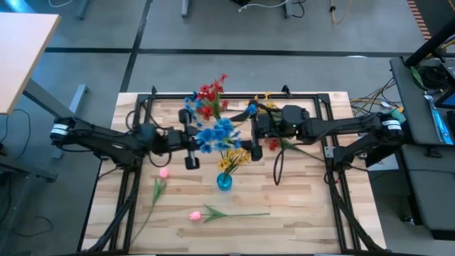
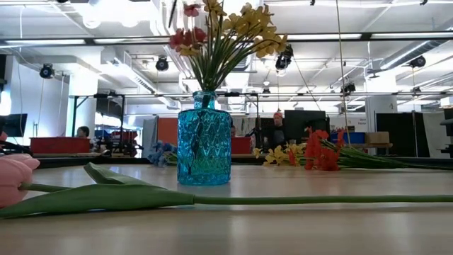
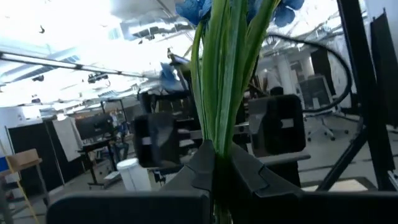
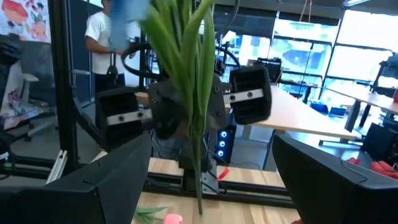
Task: Sort flowers into vase by color
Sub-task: Put the bottom blue flowers into the green vase
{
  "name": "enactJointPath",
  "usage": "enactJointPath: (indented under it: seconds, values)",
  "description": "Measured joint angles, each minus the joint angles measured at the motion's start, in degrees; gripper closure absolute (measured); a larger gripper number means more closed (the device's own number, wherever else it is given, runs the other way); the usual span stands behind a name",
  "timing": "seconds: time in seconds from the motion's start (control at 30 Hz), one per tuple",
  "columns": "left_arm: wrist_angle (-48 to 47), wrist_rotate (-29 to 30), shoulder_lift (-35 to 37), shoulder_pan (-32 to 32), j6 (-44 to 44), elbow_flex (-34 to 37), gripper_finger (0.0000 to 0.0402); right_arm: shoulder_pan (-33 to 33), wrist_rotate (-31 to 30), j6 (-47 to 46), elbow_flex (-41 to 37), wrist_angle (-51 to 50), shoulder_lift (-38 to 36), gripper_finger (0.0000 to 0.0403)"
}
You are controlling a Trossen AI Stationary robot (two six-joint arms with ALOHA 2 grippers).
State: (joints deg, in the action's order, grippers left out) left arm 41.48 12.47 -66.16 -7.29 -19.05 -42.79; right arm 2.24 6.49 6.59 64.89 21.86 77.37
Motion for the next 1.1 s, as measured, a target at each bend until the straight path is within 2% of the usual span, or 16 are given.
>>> enactJointPath:
  seconds: [0.2,0.33,0.53,0.67,0.97,1.03,1.1]
  values:
    - [0.14,0.0,-5.02,0.0,0.02,-3.53,0.04,-0.13,0.29,0.07,2.16,1.34,2.33,0.0076]
    - [-0.07,1.53,-7.51,0.01,0.0,-4.59,0.0397,-0.19,4.48,-0.18,2.28,4.73,2.65,0.0077]
    - [0.49,1.93,-9.23,0.26,0.02,-5.26,0.0394,-0.24,4.32,-0.99,2.24,5.05,2.57,0.0092]
    - [0.91,1.95,-8.95,0.39,0.01,-5.24,0.0393,-0.24,4.2,-1.14,2.24,5.56,2.57,0.0155]
    - [2.43,1.95,-8.44,0.49,0.03,-5.24,0.0385,-0.22,5.15,-0.52,2.24,5.71,2.48,0.0359]
    - [2.31,1.73,-8.44,0.48,0.04,-5.24,0.0372,-0.22,5.54,-0.39,2.24,5.69,2.48,0.0383]
    - [2.27,1.65,-8.42,0.46,0.04,-5.24,0.035,-0.22,5.63,-0.65,2.24,5.65,2.48,0.0384]
